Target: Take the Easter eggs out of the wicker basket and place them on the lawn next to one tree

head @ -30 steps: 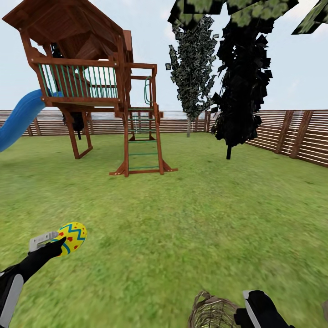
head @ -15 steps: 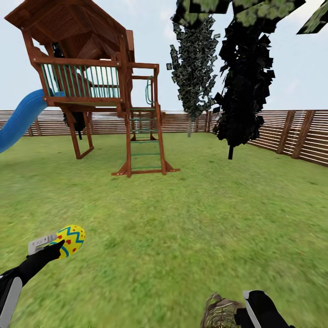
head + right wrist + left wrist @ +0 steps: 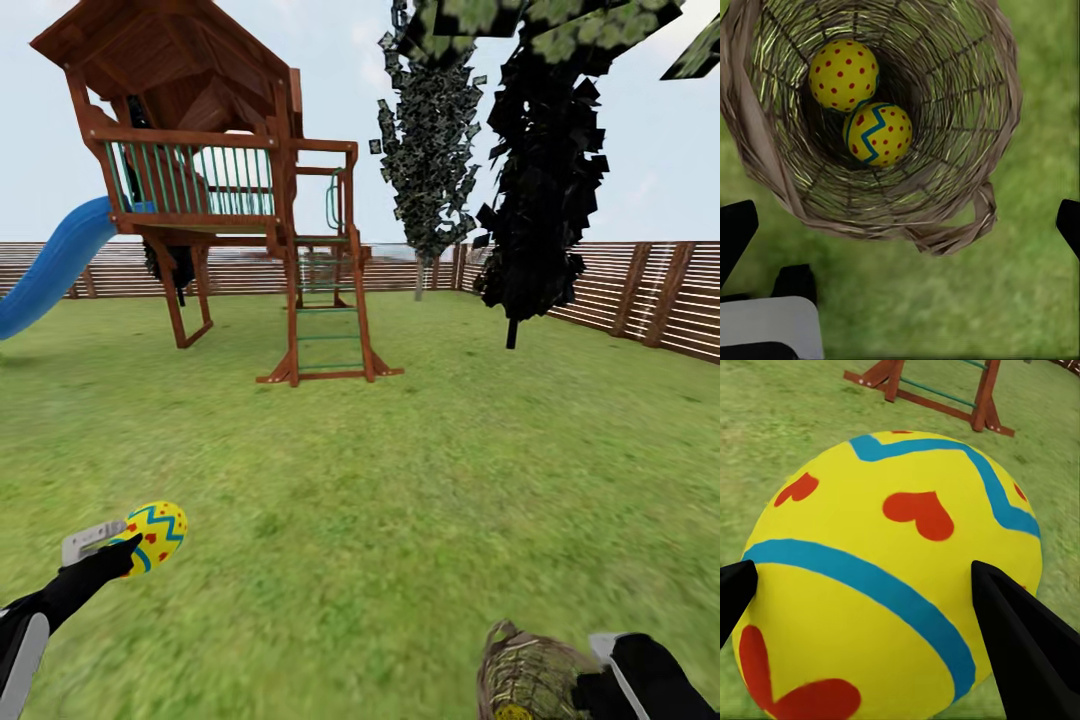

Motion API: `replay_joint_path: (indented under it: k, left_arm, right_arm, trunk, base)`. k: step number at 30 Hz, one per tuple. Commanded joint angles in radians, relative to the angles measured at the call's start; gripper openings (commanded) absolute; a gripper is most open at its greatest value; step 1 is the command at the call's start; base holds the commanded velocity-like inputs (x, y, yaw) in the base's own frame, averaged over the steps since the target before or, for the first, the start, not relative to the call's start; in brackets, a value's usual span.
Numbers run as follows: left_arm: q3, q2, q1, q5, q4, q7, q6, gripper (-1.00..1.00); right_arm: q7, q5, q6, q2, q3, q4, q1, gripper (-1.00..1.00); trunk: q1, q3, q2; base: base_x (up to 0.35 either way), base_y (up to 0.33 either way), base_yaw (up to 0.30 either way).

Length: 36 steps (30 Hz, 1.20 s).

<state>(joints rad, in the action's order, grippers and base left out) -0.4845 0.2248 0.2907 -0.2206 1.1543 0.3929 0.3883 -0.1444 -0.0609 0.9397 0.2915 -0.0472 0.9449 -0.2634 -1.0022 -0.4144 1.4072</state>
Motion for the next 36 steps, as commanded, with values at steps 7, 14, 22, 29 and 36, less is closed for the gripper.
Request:
replay_joint_path:
  k: [7,14,22,29,36]
  left_arm:
    - [0.0,-0.006,0.001,-0.009,0.001,0.004,0.008,-1.0]
    - [0.002,-0.005,0.001,-0.007,0.001,0.002,0.01,-1.0]
    - [0.006,-0.008,0.001,-0.007,0.001,0.003,0.01,-1.0]
    - [0.003,-0.01,0.001,-0.012,0.001,0.001,0.01,-1.0]
    - [0.002,-0.01,0.001,-0.013,0.001,0.001,0.016,-1.0]
  right_arm:
    - [-0.006,-0.005,0.004,0.008,-0.004,0.002,0.0,1.0]
    - [-0.011,0.0,0.004,0.01,-0.005,0.003,0.0,1.0]
    - [-0.013,0.001,0.004,0.012,-0.007,0.004,0.0,1.0]
    - [-0.015,-0.009,0.004,0.012,-0.073,0.008,0.0,1.0]
    - [-0.015,-0.01,0.005,0.012,-0.074,0.009,0.0,1.0]
  trunk:
    - [0.0,-0.001,0.001]
    - [0.0,-0.001,0.001]
    - [0.0,-0.001,0.001]
    - [0.0,-0.001,0.001]
    - [-0.023,-0.02,0.043]
  base:
    - [-0.066,0.165,0.0]
    - [0.249,0.197,0.0]
    - [0.319,-0.01,0.0]
    - [0.158,-0.129,0.0]
    - [0.001,-0.001,0.0]
